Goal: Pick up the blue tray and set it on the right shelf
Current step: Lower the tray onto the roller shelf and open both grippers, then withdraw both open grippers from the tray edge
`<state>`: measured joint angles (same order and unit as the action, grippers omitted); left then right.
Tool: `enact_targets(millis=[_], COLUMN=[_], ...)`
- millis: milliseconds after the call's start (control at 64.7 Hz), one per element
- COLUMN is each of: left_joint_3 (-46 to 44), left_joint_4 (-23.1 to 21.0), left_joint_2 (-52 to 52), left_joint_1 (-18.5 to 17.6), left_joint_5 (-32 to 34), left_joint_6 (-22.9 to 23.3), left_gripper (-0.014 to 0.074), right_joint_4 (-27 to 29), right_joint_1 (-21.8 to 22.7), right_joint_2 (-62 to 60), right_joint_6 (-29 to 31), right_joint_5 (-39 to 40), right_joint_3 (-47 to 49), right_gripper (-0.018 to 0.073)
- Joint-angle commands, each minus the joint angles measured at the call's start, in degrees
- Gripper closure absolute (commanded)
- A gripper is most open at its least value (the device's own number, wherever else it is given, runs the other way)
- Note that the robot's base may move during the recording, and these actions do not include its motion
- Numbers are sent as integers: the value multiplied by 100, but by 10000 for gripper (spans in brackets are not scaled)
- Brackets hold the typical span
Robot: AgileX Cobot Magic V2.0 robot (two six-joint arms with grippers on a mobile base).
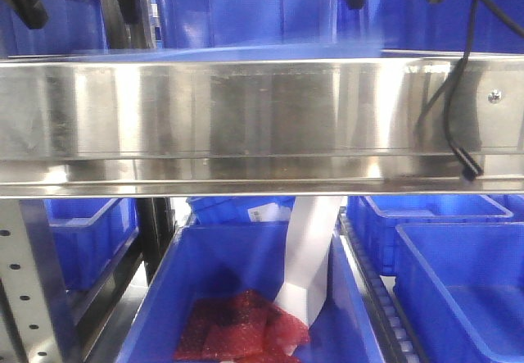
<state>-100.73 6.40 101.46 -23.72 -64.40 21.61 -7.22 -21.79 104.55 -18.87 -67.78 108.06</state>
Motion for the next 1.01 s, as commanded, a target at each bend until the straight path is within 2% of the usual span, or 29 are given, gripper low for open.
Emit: enact_targets(millis=[0,108,155,263,356,526,603,758,990], left_joint_3=[-184,-131,-23,496,1215,2936,3767,5238,6702], left_joint_4=[2,134,223,246,246,210,211,200,190], left_joint_2=[-598,-1001,-1232,-1895,-2521,-3851,-4514,-5679,-7366], left_joint_1=[-129,-326,-453,-685,-848,-947,-947,-947,-947], left_joint_5=[268,227,325,620,1022,2104,2633,3278,3615], left_joint_6=[-253,-285,-285,-285,-285,-285,-275,-275,-275], left_gripper=[19,49,93,244,385,647,645,645,645], right_joint_4=[-81,-97,-104,-104,-104,-104,-109,-115,-276], right_joint_1=[23,12,-5,-13,-34,-82,-99,-99,-99], right_joint_2=[-577,-911,-1115,-1601,-2148,-3356,-4033,-5344,-7361], right_joint_6=[48,60,101,150,187,370,444,701,860], right_joint_5=[14,-307,-342,-216,-18,825,1401,2650,4254], right_joint_3=[203,171,106,-223,-742,-2145,-2916,-4659,-7126], right_gripper=[-39,74,163,377,515,505,505,505,505])
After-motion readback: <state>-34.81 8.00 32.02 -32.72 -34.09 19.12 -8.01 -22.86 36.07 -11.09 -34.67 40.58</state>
